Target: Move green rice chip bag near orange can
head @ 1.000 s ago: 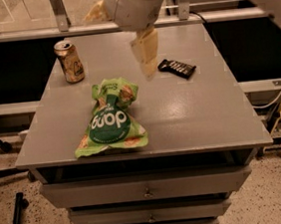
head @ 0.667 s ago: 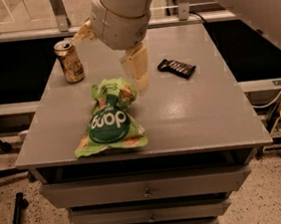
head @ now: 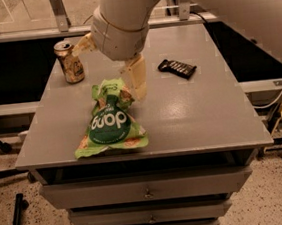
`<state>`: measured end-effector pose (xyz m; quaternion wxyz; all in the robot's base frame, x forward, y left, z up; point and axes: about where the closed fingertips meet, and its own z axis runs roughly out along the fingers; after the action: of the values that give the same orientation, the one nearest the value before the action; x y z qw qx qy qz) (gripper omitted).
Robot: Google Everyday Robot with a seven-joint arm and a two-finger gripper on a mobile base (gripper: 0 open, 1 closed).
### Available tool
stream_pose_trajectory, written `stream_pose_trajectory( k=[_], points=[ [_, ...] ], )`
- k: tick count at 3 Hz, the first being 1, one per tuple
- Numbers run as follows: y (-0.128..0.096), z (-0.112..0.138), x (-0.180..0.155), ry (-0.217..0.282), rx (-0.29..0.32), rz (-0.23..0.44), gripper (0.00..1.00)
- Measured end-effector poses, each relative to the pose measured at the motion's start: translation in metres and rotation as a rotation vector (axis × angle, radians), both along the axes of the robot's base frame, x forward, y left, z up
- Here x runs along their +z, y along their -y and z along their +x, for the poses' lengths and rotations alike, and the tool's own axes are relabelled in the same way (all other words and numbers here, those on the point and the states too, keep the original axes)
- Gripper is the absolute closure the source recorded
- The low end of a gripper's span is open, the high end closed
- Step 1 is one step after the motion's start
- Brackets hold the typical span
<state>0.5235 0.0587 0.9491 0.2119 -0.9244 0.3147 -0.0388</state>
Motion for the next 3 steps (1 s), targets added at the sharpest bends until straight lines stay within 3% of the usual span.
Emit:
stream_pose_trajectory(
  k=[1, 3],
  points=[
    [-0.015, 0.000, -0.027, -0.058, 0.054, 0.007, 0.00],
    [-0.019, -0.001, -0.059, -0.135, 0.084, 0.037, 0.00]
  ],
)
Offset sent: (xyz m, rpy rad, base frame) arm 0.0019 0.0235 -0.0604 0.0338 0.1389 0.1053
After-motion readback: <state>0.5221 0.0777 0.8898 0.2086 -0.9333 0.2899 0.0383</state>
